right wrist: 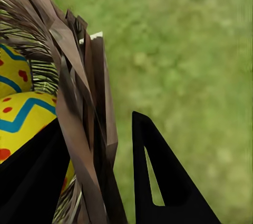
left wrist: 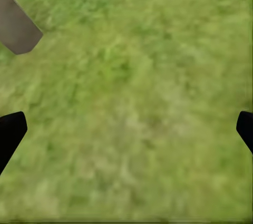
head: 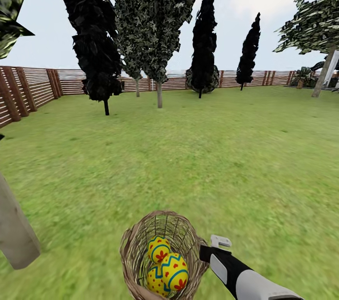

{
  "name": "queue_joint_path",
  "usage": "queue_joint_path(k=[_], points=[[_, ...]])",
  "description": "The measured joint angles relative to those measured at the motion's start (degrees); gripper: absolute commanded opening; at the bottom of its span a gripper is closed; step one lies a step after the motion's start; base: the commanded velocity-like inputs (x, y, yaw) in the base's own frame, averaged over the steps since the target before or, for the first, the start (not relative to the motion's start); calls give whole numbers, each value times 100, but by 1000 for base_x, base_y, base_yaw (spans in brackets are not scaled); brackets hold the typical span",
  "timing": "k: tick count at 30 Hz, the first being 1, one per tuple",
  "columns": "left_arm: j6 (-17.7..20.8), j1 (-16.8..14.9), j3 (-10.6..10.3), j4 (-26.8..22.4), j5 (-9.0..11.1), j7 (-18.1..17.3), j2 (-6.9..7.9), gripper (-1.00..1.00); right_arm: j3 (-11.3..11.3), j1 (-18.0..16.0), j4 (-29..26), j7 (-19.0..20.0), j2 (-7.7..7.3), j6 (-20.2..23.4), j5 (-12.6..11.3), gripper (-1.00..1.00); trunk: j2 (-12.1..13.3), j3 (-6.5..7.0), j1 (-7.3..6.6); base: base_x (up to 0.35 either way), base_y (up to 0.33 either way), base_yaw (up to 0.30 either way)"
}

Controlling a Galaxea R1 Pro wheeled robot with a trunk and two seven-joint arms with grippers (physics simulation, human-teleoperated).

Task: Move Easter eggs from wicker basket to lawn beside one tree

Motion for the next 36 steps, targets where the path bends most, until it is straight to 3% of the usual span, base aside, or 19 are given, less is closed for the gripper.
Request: queue_joint_path(k=[5,36], points=[[-163,-1,0,90,10,-27,0,100,7,1,8,0,9,0,1,-100,-201,-90,110,0,0,0],[-180,0,6,96,7,-32,0,100,-40,1,26,-18,9,62,-16,-100,-1444,-646,791,0,0,0]])
